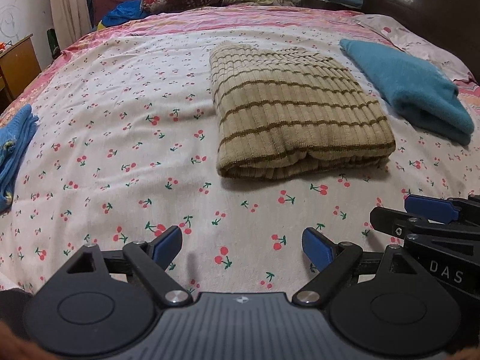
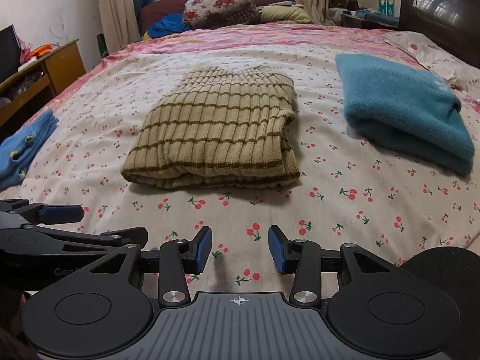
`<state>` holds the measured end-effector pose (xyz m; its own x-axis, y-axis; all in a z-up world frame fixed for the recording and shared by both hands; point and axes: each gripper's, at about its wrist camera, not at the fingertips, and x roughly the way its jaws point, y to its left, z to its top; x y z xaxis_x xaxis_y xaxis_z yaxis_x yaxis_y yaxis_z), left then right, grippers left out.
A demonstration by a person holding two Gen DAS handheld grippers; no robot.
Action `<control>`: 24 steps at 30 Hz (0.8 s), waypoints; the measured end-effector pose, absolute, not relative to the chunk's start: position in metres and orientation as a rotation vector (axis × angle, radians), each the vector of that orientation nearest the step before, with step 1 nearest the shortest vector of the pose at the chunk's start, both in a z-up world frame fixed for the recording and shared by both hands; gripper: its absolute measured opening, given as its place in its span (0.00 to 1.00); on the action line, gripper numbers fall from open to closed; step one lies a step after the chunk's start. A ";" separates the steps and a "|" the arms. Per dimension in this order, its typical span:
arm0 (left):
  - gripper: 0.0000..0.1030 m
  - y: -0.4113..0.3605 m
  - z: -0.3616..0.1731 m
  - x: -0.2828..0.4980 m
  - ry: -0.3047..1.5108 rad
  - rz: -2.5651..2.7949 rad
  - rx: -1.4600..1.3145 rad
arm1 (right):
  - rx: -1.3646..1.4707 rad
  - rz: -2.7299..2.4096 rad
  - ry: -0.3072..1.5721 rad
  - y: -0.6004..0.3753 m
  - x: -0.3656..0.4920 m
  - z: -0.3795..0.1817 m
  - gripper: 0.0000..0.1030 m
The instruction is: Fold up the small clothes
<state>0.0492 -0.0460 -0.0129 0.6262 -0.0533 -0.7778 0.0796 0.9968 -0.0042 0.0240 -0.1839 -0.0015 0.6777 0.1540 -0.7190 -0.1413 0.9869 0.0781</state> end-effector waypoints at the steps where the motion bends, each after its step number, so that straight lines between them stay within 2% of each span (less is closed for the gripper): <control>1: 0.90 -0.045 -0.013 0.049 0.890 -0.075 0.030 | 0.016 0.166 0.810 -0.184 0.024 -0.002 0.41; 4: 0.90 -0.043 -0.012 0.050 0.886 -0.070 0.025 | 0.010 0.163 0.812 -0.183 0.023 -0.002 0.44; 24: 0.89 -0.041 -0.011 0.049 0.869 -0.043 0.034 | -0.015 0.177 0.824 -0.176 0.021 -0.006 0.45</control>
<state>0.0491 -0.0414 -0.0111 0.6444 -0.0243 -0.7643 0.0520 0.9986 0.0121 0.0211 -0.1762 -0.0064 0.6651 0.1511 -0.7313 -0.1629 0.9851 0.0555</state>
